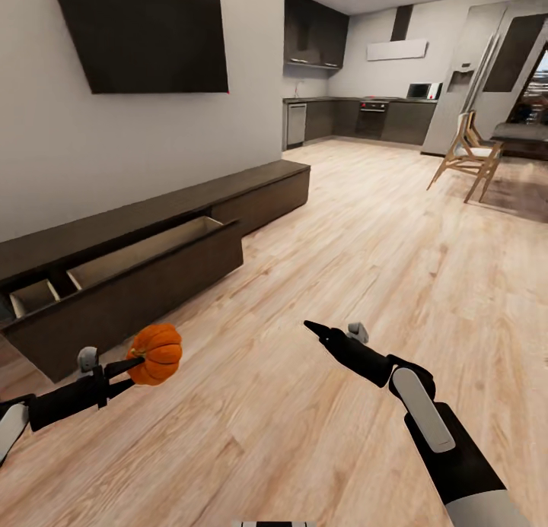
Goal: Place each of the two pumpkins and all three candles from the living room inside a cabinet in the living room (use any cabinet), then make sure every cabinet is closed, and position the cauldron so it is next to a table in the living room.
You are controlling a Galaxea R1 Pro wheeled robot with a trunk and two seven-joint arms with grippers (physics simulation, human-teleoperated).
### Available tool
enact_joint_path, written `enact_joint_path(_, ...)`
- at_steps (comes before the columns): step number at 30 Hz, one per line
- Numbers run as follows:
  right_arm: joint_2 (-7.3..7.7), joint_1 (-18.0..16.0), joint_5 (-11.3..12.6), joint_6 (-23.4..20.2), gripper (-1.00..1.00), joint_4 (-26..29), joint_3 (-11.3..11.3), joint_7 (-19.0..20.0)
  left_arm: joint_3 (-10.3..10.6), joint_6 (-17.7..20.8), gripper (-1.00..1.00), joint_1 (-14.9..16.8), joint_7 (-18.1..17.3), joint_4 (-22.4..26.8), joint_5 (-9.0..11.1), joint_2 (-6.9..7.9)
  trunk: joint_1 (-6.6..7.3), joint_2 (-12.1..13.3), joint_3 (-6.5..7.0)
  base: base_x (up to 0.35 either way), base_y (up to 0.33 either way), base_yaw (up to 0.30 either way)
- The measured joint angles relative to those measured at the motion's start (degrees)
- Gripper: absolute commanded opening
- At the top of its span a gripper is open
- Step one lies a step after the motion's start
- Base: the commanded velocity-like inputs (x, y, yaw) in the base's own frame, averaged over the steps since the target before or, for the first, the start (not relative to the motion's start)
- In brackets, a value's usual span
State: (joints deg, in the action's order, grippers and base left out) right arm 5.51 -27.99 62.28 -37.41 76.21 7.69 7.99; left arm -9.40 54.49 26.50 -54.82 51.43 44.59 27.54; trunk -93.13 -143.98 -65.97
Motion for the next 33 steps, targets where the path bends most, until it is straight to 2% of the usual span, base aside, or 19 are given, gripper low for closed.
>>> enact_joint_path(15,0.0,0.0,0.0,0.0,1.0,-0.2,0.0,0.6,0.0,0.0,-1.0,0.0,0.0,0.0,0.1,0.02,0.0,0.0,0.11,0.22,-0.189,-0.288)
enact_joint_path(33,0.05,0.0,-0.1,0.1,1.0,-0.3,0.0,2.1,0.0,0.0,-1.0,0.0,0.0,0.0,0.0,-0.07,0.01,0.0,0.92,0.312,-0.012,-0.27)
